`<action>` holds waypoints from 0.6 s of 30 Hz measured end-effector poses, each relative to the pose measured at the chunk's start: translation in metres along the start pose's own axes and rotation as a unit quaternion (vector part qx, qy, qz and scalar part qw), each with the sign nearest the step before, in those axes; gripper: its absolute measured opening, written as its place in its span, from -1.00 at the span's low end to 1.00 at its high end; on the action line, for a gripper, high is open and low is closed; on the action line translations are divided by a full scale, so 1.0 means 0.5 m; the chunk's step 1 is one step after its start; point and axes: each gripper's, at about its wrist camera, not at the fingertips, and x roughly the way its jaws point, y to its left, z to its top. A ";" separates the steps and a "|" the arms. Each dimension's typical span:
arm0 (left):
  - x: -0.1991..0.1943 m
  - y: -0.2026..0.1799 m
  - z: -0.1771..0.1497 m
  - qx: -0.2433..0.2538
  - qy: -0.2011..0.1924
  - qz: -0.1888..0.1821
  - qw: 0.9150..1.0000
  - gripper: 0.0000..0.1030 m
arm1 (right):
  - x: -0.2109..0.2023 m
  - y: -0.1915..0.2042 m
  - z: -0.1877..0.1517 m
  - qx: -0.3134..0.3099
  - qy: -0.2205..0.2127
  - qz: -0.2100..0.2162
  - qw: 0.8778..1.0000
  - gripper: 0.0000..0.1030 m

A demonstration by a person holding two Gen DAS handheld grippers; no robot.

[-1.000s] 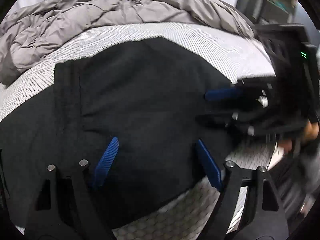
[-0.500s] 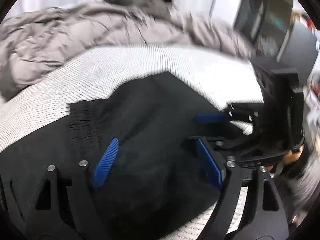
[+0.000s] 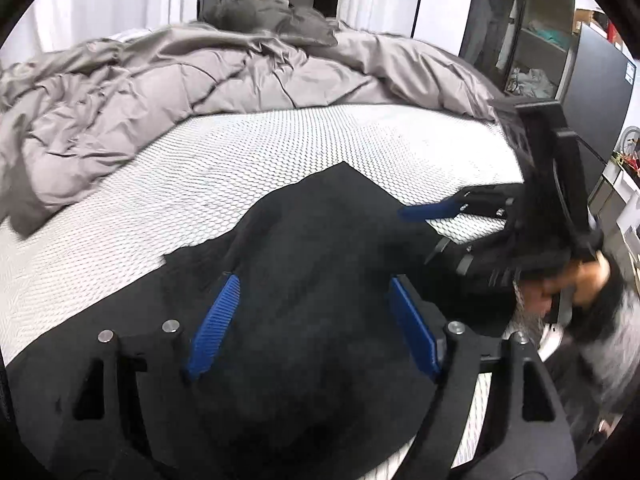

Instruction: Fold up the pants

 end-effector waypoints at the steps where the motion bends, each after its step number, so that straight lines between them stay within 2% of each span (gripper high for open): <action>1: 0.033 0.011 -0.001 -0.009 0.024 0.001 1.000 0.44 | 0.026 0.010 0.010 -0.004 0.010 0.008 1.000 0.04; 2: 0.059 0.021 -0.007 -0.020 0.046 0.007 0.999 0.25 | 0.055 0.009 0.011 -0.004 0.021 0.018 1.000 0.05; 3: 0.088 0.037 -0.013 -0.034 0.066 0.013 0.997 -0.07 | 0.095 0.004 0.012 -0.001 0.048 0.031 0.998 0.05; 4: 0.107 0.072 -0.037 -0.058 0.076 0.010 0.995 -0.22 | 0.126 -0.005 0.003 0.006 0.071 0.027 0.997 0.04; 5: 0.105 0.091 -0.045 -0.075 0.062 -0.009 0.995 -0.36 | 0.134 -0.010 -0.010 0.007 0.077 0.025 0.997 0.03; 6: 0.090 0.107 -0.053 -0.082 0.051 -0.033 0.995 -0.35 | 0.126 -0.018 -0.015 0.001 0.072 0.016 0.997 0.03; 7: 0.072 0.114 -0.057 -0.075 0.048 -0.037 0.995 -0.35 | 0.117 -0.022 -0.014 -0.008 0.073 -0.014 0.997 0.03; 8: 0.057 0.115 -0.062 -0.064 0.049 -0.014 0.997 -0.28 | 0.104 -0.031 -0.015 -0.015 0.070 -0.055 0.996 0.03; 9: 0.039 0.114 -0.067 -0.055 0.054 0.006 0.997 -0.17 | 0.097 -0.041 -0.016 -0.008 0.069 -0.068 0.995 0.03; 11: -0.002 0.114 -0.065 -0.053 0.051 0.036 0.997 -0.05 | 0.079 -0.068 -0.015 0.022 0.061 -0.048 0.997 0.04; 13: -0.040 0.104 -0.036 -0.055 0.006 0.032 0.998 0.17 | 0.048 -0.071 -0.003 0.032 0.028 -0.015 0.999 0.04; 14: -0.041 0.101 -0.017 -0.066 -0.005 0.033 0.997 0.37 | 0.040 -0.066 0.009 0.027 0.014 -0.007 1.000 0.04; 16: -0.023 0.096 0.018 -0.087 -0.015 0.016 0.996 0.38 | 0.054 -0.046 0.043 0.022 0.001 0.009 1.000 0.06; 18: 0.042 0.099 0.033 -0.100 0.009 0.003 0.995 0.36 | 0.092 -0.033 0.067 0.036 -0.003 0.053 0.998 0.11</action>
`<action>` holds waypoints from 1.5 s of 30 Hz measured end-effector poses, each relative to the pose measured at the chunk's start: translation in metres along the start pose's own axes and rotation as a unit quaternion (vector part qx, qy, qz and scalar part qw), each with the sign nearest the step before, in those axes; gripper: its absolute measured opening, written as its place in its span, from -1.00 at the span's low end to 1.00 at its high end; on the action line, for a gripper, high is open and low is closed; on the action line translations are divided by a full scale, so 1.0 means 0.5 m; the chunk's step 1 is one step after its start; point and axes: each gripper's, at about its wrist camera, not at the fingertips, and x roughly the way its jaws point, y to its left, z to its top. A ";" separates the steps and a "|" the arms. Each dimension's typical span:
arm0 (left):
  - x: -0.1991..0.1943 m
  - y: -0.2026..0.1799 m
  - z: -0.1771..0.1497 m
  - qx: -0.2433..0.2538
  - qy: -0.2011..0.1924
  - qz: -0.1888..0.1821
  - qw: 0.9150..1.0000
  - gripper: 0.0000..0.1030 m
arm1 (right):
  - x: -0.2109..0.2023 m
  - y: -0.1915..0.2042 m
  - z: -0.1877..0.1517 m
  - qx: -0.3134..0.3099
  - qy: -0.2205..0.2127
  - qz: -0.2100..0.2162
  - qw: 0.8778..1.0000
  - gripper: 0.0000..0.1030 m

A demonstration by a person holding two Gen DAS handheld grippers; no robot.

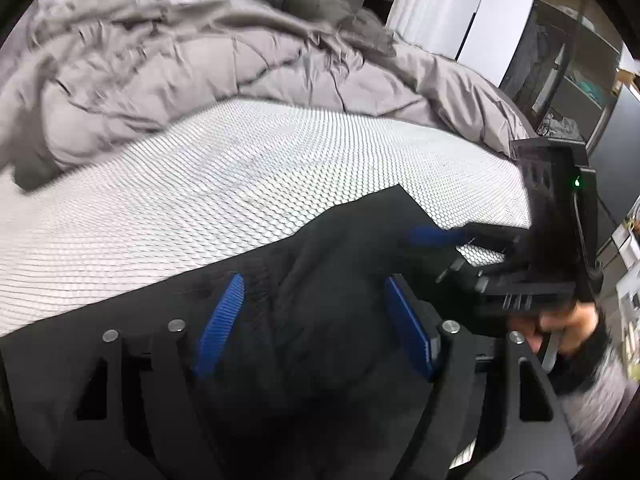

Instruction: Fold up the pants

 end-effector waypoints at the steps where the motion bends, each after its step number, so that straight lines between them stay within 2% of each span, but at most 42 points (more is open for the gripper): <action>1: 0.029 0.000 0.009 -0.002 0.015 0.004 1.000 0.31 | 0.021 0.003 -0.001 0.007 0.012 0.014 1.000 0.15; 3: 0.084 0.034 0.003 -0.011 0.043 0.037 0.998 -0.17 | 0.082 0.002 -0.007 0.011 0.057 0.010 0.998 0.15; 4: 0.090 0.054 -0.004 -0.021 0.041 0.037 0.998 -0.28 | 0.097 0.001 -0.011 0.003 0.068 0.000 0.998 0.14; 5: 0.084 0.081 -0.007 -0.044 0.030 0.013 0.999 -0.38 | 0.100 0.005 -0.009 -0.002 0.068 -0.002 0.998 0.14; 7: 0.070 0.106 -0.007 -0.067 0.026 -0.012 0.997 -0.40 | 0.079 -0.003 -0.013 -0.024 0.068 -0.071 0.995 0.14; 9: 0.061 0.093 -0.010 -0.036 0.029 0.027 0.999 -0.28 | 0.069 -0.016 -0.015 -0.034 0.061 -0.118 0.991 0.14; 11: 0.053 0.085 -0.011 -0.027 0.041 0.059 0.997 -0.12 | 0.065 -0.019 -0.016 -0.030 0.054 -0.116 0.991 0.14; 12: 0.042 0.079 -0.011 -0.036 0.040 0.067 0.996 -0.12 | 0.059 -0.014 -0.017 -0.031 0.049 -0.119 0.991 0.14; 13: 0.017 0.066 -0.011 -0.038 0.031 0.059 0.997 -0.12 | 0.043 -0.006 -0.021 -0.035 0.044 -0.124 0.991 0.15; 14: -0.009 0.053 -0.019 -0.026 0.021 0.050 0.998 -0.11 | 0.023 0.002 -0.025 -0.037 0.034 -0.118 0.992 0.15; 16: -0.046 0.008 -0.029 0.017 -0.002 0.045 0.999 0.11 | 0.010 0.034 -0.024 -0.045 0.020 -0.072 0.996 0.16; 17: -0.056 -0.016 -0.037 0.034 -0.009 0.034 0.999 0.35 | 0.012 0.047 -0.024 -0.050 0.025 -0.046 0.997 0.25; 18: -0.049 -0.034 -0.047 0.051 -0.002 0.012 0.999 0.46 | 0.012 0.058 -0.033 -0.057 0.035 -0.017 0.998 0.27; 19: -0.031 -0.042 -0.058 0.062 0.016 0.005 0.998 0.45 | 0.026 0.068 -0.041 -0.064 0.049 -0.002 0.997 0.28; 20: -0.008 -0.041 -0.071 0.067 0.043 0.020 0.997 0.44 | 0.044 0.070 -0.048 -0.071 0.066 -0.012 0.995 0.28; 21: 0.003 -0.038 -0.083 0.068 0.061 0.040 0.995 0.44 | 0.060 0.065 -0.066 -0.088 0.088 -0.064 0.990 0.28; 22: 0.018 -0.022 -0.100 0.061 0.080 0.041 0.994 0.45 | 0.064 0.064 -0.078 -0.107 0.090 -0.109 0.984 0.27; 23: 0.008 -0.019 -0.107 0.054 0.072 0.032 0.995 0.45 | 0.056 0.061 -0.088 -0.120 0.081 -0.137 0.980 0.31; 25: -0.026 -0.026 -0.105 0.041 0.063 0.052 0.996 0.29 | 0.023 0.047 -0.099 -0.102 0.072 -0.151 0.981 0.32; 26: -0.046 -0.039 -0.105 0.044 0.050 0.044 0.997 0.26 | 0.002 0.040 -0.106 -0.088 0.064 -0.152 0.982 0.32; 27: -0.071 -0.052 -0.107 0.049 0.032 0.020 0.998 0.26 | -0.020 0.039 -0.114 -0.074 0.056 -0.144 0.985 0.32; 28: -0.093 -0.068 -0.108 0.059 0.013 -0.012 0.998 0.33 | -0.039 0.045 -0.120 -0.065 0.051 -0.120 0.989 0.32; 29: -0.110 -0.095 -0.116 0.078 0.002 -0.040 0.996 0.47 | -0.053 0.063 -0.127 -0.062 0.044 -0.071 0.995 0.32; 31: -0.100 -0.123 -0.133 0.106 0.010 -0.051 0.993 0.54 | -0.050 0.105 -0.131 -0.074 0.040 -0.020 0.996 0.32; 32: -0.074 -0.131 -0.147 0.118 0.036 -0.041 0.991 0.52 | -0.037 0.123 -0.136 -0.086 0.046 -0.013 0.995 0.32; 34: -0.021 -0.112 -0.178 0.120 0.099 0.000 0.988 0.38 | 0.004 0.136 -0.150 -0.111 0.071 -0.049 0.990 0.32; 37: -0.054 -0.087 -0.191 0.117 0.095 -0.014 0.988 0.38 | 0.004 0.114 -0.151 -0.109 0.078 -0.057 0.989 0.31; 40: -0.105 -0.068 -0.200 0.102 0.086 0.016 0.991 0.38 | -0.021 0.070 -0.161 -0.121 0.084 -0.095 0.985 0.31; 41: -0.131 -0.057 -0.205 0.091 0.084 0.041 0.991 0.38 | -0.034 0.052 -0.161 -0.113 0.083 -0.092 0.986 0.31; 44: -0.203 -0.015 -0.214 0.049 0.058 0.056 0.996 0.38 | -0.088 0.025 -0.164 -0.110 0.065 -0.088 0.988 0.32; 45: -0.239 0.016 -0.215 0.015 0.040 0.070 0.997 0.38 | -0.108 0.022 -0.166 -0.105 0.057 -0.084 0.989 0.32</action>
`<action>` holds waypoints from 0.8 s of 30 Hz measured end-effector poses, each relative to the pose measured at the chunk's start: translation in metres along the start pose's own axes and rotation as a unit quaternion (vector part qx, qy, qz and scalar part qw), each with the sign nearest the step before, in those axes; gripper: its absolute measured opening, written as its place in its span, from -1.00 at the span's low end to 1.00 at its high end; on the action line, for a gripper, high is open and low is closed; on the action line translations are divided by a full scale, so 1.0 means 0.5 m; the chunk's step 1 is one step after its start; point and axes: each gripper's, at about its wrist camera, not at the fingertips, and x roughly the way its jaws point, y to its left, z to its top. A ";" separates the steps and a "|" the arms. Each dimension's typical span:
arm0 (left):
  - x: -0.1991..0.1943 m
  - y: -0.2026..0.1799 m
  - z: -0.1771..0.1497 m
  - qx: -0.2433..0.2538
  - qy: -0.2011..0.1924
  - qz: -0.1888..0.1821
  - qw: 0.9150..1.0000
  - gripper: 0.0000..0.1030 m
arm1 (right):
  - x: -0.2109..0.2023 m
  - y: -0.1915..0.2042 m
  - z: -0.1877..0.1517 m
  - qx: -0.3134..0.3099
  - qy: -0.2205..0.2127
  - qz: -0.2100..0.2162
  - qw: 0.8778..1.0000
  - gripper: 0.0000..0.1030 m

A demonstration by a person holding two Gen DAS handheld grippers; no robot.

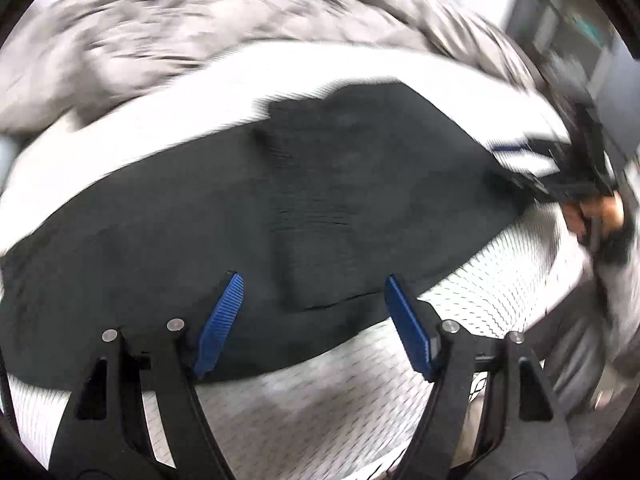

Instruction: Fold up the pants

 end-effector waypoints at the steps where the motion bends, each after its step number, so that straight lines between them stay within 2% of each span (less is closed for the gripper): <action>1: -0.015 0.028 0.003 -0.024 -0.009 0.007 1.000 0.38 | -0.018 -0.012 -0.002 0.011 -0.016 0.014 1.000 0.33; 3: -0.070 0.116 -0.018 -0.120 -0.041 0.025 0.992 0.45 | -0.054 -0.026 -0.001 0.042 -0.052 0.058 0.996 0.41; 4: -0.093 0.154 -0.040 -0.169 -0.050 0.035 0.984 0.48 | -0.063 -0.031 0.001 0.055 -0.066 0.069 0.994 0.50; 6: -0.114 0.232 -0.067 -0.242 -0.060 0.048 0.967 0.48 | -0.078 -0.039 0.001 0.079 -0.087 0.078 0.990 0.54; 7: -0.126 0.276 -0.093 -0.294 -0.062 0.059 0.952 0.48 | -0.078 -0.039 0.005 0.082 -0.089 0.079 0.990 0.55; 8: -0.129 0.307 -0.115 -0.324 -0.061 0.064 0.942 0.48 | -0.080 -0.036 0.002 0.082 -0.089 0.077 0.990 0.55; 11: -0.123 0.381 -0.175 -0.415 -0.050 0.049 0.907 0.48 | -0.061 -0.030 0.015 0.084 -0.080 0.079 0.990 0.55; 12: -0.117 0.398 -0.189 -0.428 -0.052 0.046 0.901 0.46 | -0.055 -0.026 0.023 0.086 -0.078 0.082 0.990 0.55; 14: -0.098 0.428 -0.203 -0.462 -0.053 0.039 0.885 0.31 | -0.048 -0.017 0.026 0.083 -0.077 0.086 0.990 0.55; 16: -0.085 0.443 -0.205 -0.478 -0.082 0.033 0.874 0.26 | -0.051 -0.003 0.026 0.079 -0.077 0.090 0.990 0.55; 17: -0.080 0.446 -0.202 -0.483 -0.091 0.039 0.870 -0.01 | -0.050 0.002 0.026 0.076 -0.076 0.090 0.990 0.55; 18: -0.081 0.451 -0.194 -0.493 -0.098 0.056 0.862 -0.28 | -0.048 0.004 0.025 0.074 -0.075 0.089 0.990 0.55; 19: -0.081 0.451 -0.185 -0.495 -0.102 0.068 0.860 -0.42 | -0.047 0.006 0.023 0.073 -0.074 0.088 0.991 0.55; 20: -0.080 0.450 -0.176 -0.492 -0.107 0.082 0.860 -0.77 | -0.046 0.006 0.021 0.073 -0.073 0.086 0.991 0.55; 21: -0.079 0.446 -0.165 -0.482 -0.107 0.105 0.863 -0.92 | -0.045 0.004 0.017 0.075 -0.071 0.084 0.991 0.55; 22: -0.081 0.432 -0.145 -0.460 -0.109 0.132 0.871 -0.94 | -0.045 0.000 0.012 0.078 -0.070 0.083 0.991 0.55; 24: -0.092 0.406 -0.107 -0.424 -0.122 0.169 0.881 -0.98 | -0.043 -0.011 0.006 0.086 -0.071 0.081 0.990 0.55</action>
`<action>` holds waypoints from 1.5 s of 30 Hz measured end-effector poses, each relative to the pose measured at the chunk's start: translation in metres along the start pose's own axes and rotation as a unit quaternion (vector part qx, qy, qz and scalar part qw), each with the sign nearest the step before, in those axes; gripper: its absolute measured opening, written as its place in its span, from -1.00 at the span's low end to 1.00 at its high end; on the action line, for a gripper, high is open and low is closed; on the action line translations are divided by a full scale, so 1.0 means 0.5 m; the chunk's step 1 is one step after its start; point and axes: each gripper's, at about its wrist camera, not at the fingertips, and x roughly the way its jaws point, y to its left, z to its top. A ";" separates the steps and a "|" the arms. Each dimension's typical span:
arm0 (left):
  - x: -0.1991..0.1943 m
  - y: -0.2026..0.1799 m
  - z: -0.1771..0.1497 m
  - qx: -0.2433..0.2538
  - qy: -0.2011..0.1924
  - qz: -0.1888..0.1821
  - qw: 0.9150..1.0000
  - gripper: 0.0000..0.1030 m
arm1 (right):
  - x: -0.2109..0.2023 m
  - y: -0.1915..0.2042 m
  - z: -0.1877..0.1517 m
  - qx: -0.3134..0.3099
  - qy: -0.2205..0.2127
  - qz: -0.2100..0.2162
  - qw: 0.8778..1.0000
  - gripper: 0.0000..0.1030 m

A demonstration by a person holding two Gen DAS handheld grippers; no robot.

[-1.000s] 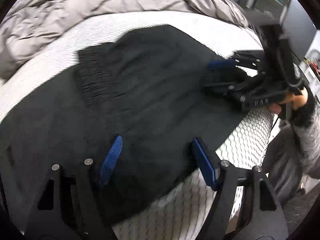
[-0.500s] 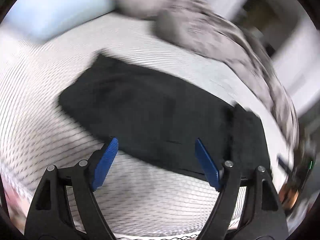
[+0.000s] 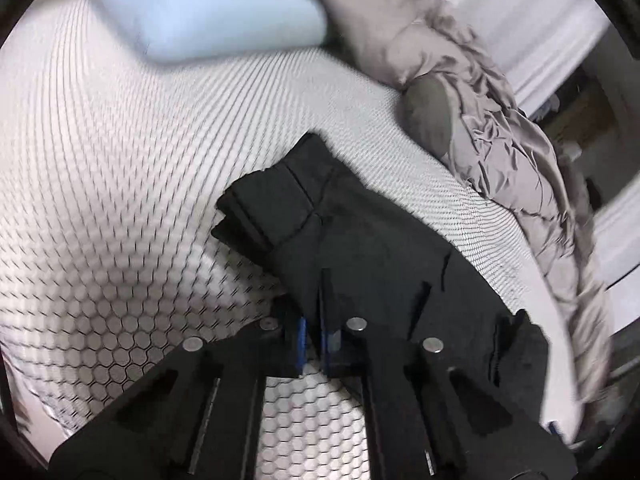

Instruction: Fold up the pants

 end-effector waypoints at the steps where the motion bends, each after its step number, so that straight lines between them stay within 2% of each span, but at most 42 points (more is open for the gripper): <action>1: -0.026 -0.014 0.005 0.017 -0.016 0.003 1.000 -0.99 | 0.000 -0.006 -0.001 0.004 -0.001 -0.002 1.000 0.55; 3: -0.108 -0.091 0.002 0.075 -0.064 -0.006 0.995 -0.99 | -0.002 -0.022 -0.004 0.013 -0.003 -0.006 1.000 0.55; 4: -0.131 -0.112 -0.002 0.091 -0.075 -0.015 0.993 -0.99 | -0.005 -0.032 -0.004 0.019 -0.005 -0.010 1.000 0.55; 7: -0.207 -0.256 -0.037 0.156 -0.094 -0.068 0.981 -0.99 | -0.026 -0.066 -0.001 0.047 -0.021 -0.014 0.999 0.55; 8: -0.230 -0.321 -0.063 0.195 -0.099 -0.083 0.972 -0.99 | -0.035 -0.076 0.001 0.057 -0.029 -0.013 0.998 0.55; 10: -0.259 -0.451 -0.127 0.273 -0.099 -0.118 0.950 -0.99 | -0.057 -0.098 0.007 0.080 -0.045 -0.015 0.996 0.55; 13: -0.266 -0.620 -0.224 0.345 -0.053 -0.188 0.918 -0.98 | -0.087 -0.117 0.011 0.096 -0.068 -0.016 0.993 0.55; 15: -0.241 -0.728 -0.306 0.376 0.021 -0.251 0.892 -0.75 | -0.105 -0.128 0.009 0.101 -0.077 -0.017 0.992 0.55; 17: -0.221 -0.769 -0.360 0.363 0.101 -0.316 0.871 -0.47 | -0.114 -0.142 0.004 0.105 -0.078 -0.028 0.991 0.55; 19: -0.209 -0.777 -0.386 0.339 0.161 -0.361 0.854 -0.46 | -0.119 -0.159 -0.006 0.111 -0.073 -0.039 0.990 0.55; 20: -0.208 -0.773 -0.385 0.335 0.159 -0.358 0.857 -0.41 | -0.120 -0.167 -0.012 0.113 -0.068 -0.045 0.990 0.55; 21: -0.206 -0.766 -0.379 0.337 0.150 -0.348 0.862 -0.22 | -0.123 -0.177 -0.020 0.115 -0.062 -0.059 0.990 0.55; 22: -0.207 -0.751 -0.365 0.339 0.127 -0.330 0.872 -0.09 | -0.124 -0.184 -0.025 0.117 -0.058 -0.064 0.989 0.55; 24: -0.205 -0.700 -0.335 0.330 0.075 -0.301 0.891 0.42 | -0.126 -0.199 -0.034 0.127 -0.051 -0.063 0.989 0.55; 25: -0.194 -0.667 -0.317 0.321 0.036 -0.273 0.906 0.46 | -0.126 -0.202 -0.035 0.131 -0.049 -0.060 0.988 0.55; 27: -0.156 -0.610 -0.302 0.318 -0.002 -0.230 0.920 0.47 | -0.119 -0.205 -0.033 0.146 -0.045 -0.036 0.988 0.55; 29: -0.071 -0.552 -0.287 0.312 -0.009 -0.167 0.935 0.47 | -0.102 -0.205 -0.029 0.158 -0.038 0.003 0.987 0.55; 30: -0.045 -0.537 -0.287 0.305 -0.003 -0.154 0.940 0.42 | -0.088 -0.199 -0.026 0.160 -0.029 0.030 0.986 0.55; 31: -0.005 -0.515 -0.287 0.301 0.018 -0.149 0.942 0.37 | -0.077 -0.193 -0.024 0.162 -0.022 0.052 0.985 0.54; 33: 0.040 -0.477 -0.295 0.309 0.045 -0.151 0.938 0.31 | -0.054 -0.178 -0.023 0.166 -0.002 0.109 0.980 0.42; 35: 0.076 -0.464 -0.304 0.324 0.060 -0.126 0.936 0.31 | -0.039 -0.164 -0.019 0.162 0.008 0.134 0.978 0.35; 36: 0.093 -0.450 -0.306 0.336 0.065 -0.128 0.931 0.31 | -0.032 -0.151 -0.019 0.151 0.013 0.141 0.978 0.31; 37: 0.103 -0.444 -0.309 0.350 0.067 -0.128 0.926 0.32 | -0.025 -0.141 -0.019 0.143 0.020 0.141 0.980 0.27; 39: 0.116 -0.417 -0.309 0.354 0.079 -0.118 0.924 0.33 | -0.002 -0.122 -0.023 0.129 0.042 0.115 0.984 0.24; 41: 0.124 -0.397 -0.309 0.350 0.082 -0.117 0.926 0.37 | 0.016 -0.114 -0.028 0.120 0.060 0.089 0.987 0.01; 42: 0.122 -0.387 -0.311 0.346 0.082 -0.116 0.928 0.38 | 0.015 -0.110 -0.029 0.112 0.064 0.074 0.989 -0.04; 45: 0.110 -0.374 -0.301 0.338 0.079 -0.117 0.930 0.38 | -0.030 -0.103 -0.020 0.100 0.026 0.072 0.992 -0.06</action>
